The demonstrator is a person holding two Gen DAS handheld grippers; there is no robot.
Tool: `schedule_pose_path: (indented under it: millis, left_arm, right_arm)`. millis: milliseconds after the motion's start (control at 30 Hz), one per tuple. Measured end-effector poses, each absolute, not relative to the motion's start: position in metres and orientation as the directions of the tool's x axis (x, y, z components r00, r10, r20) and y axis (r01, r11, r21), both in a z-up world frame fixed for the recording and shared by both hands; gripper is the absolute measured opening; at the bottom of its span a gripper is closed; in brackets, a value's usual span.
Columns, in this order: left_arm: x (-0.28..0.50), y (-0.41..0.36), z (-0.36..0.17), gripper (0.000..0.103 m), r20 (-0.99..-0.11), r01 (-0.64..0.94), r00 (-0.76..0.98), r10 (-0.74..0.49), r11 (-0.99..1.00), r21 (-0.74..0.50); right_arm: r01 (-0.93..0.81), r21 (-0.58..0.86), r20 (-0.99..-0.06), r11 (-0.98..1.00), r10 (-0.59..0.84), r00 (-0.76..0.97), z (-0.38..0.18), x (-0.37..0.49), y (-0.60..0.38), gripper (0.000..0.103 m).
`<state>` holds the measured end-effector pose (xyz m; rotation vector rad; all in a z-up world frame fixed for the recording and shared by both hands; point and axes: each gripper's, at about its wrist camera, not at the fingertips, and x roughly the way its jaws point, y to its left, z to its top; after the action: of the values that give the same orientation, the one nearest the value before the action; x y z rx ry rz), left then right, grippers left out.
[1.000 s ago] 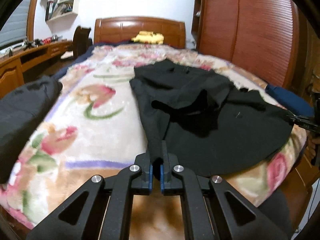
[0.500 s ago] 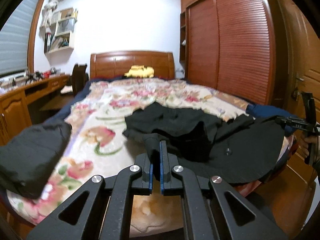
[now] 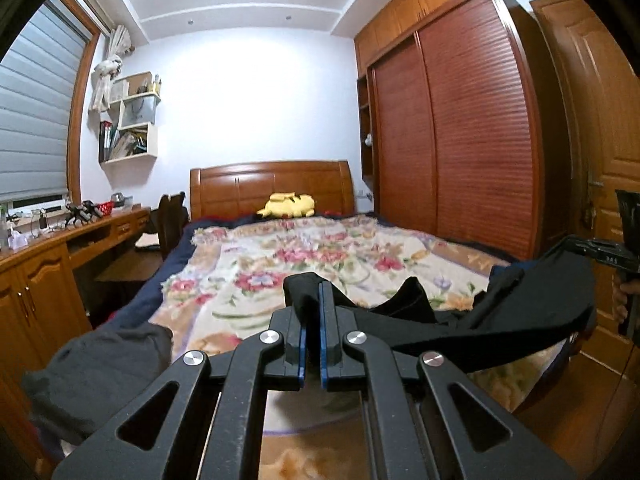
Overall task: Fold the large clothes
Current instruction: 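Lift the hem with both grippers and fold it toward the collar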
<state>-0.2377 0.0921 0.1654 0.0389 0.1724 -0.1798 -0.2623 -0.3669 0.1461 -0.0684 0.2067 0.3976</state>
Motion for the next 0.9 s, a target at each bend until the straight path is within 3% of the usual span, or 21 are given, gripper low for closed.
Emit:
schedule_pose_path:
  millis: [467, 667, 900]
  left_arm:
    - [-0.246, 0.11, 0.192, 0.005, -0.105, 0.147, 0.984, -0.143, 0.989, 0.033]
    - [-0.182, 0.11, 0.166, 0.005, -0.197, 0.077, 0.978, -0.065, 0.996, 0.053]
    - [-0.081, 0.117, 0.096, 0.005, -0.376, -0.003, 0.926, 0.029, 0.998, 0.068]
  right_arm:
    - [-0.401, -0.063, -0.106, 0.914, 0.393, 0.913, 0.151, -0.285, -0.373, 0.008]
    - [-0.391, -0.078, -0.161, 0.917, 0.376, 0.913, 0.144, -0.233, -0.344, 0.008]
    - [-0.329, -0.088, -0.346, 0.94, 0.281, 0.895, 0.097, -0.11, -0.291, 0.008]
